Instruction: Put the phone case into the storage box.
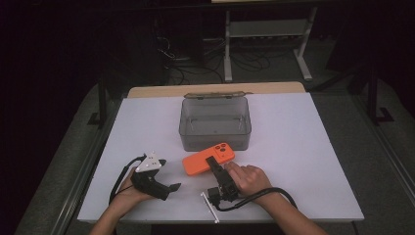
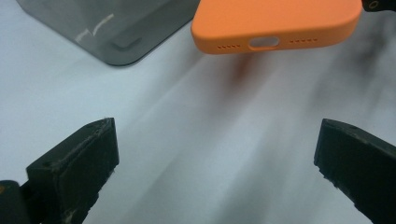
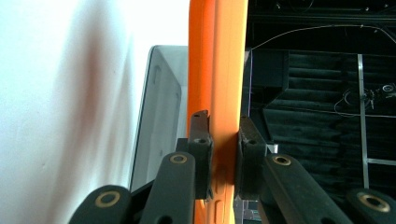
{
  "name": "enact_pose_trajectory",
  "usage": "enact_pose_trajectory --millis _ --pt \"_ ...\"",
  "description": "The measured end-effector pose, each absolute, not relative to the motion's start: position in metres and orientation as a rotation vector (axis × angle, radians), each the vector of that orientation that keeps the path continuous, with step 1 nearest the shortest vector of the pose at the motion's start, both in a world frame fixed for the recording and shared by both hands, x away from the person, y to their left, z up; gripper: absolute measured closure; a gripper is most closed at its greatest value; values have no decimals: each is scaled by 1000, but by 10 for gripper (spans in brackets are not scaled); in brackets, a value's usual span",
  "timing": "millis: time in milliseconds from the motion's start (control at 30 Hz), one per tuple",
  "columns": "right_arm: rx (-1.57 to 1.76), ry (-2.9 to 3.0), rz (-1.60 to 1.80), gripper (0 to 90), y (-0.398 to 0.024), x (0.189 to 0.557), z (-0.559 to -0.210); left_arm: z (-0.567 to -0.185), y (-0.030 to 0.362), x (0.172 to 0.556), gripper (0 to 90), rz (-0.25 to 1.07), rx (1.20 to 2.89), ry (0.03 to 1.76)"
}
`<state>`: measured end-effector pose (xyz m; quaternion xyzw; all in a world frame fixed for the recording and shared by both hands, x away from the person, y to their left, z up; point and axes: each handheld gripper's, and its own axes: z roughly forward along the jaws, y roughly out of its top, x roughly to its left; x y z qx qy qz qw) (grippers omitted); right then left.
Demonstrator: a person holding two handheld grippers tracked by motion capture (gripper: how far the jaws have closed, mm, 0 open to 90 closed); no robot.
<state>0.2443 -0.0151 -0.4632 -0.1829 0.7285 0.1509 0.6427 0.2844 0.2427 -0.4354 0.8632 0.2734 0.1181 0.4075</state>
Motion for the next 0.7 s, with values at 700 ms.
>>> enact_pose_trajectory --millis 700 --pt "-357 1706 397 788 -16 245 -459 -436 240 286 0 269 2195 697"
